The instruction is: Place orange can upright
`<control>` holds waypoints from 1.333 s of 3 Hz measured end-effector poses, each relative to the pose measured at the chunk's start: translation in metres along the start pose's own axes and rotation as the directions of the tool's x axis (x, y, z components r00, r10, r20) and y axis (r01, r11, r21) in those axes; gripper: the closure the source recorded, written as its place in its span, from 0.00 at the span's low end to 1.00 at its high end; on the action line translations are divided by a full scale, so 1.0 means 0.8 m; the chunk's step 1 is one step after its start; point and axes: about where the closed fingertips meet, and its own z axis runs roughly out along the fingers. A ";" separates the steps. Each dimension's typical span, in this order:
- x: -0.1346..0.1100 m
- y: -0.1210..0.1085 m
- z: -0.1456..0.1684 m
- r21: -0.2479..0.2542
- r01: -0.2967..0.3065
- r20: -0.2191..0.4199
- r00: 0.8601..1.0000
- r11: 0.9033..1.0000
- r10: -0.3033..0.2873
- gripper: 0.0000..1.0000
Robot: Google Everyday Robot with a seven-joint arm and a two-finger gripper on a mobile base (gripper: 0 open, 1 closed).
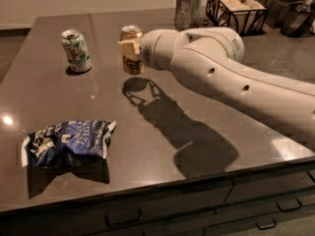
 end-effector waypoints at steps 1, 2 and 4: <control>-0.017 0.005 0.000 -0.004 0.016 -0.002 1.000 1.000 -0.016 1.00; -0.030 0.015 -0.002 -0.007 0.009 -0.039 0.999 1.000 -0.009 0.83; -0.046 0.023 0.002 0.004 -0.022 -0.071 0.997 1.000 0.023 0.36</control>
Offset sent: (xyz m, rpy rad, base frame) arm 0.0010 -0.0093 -0.0462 0.0665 -0.0842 -0.0229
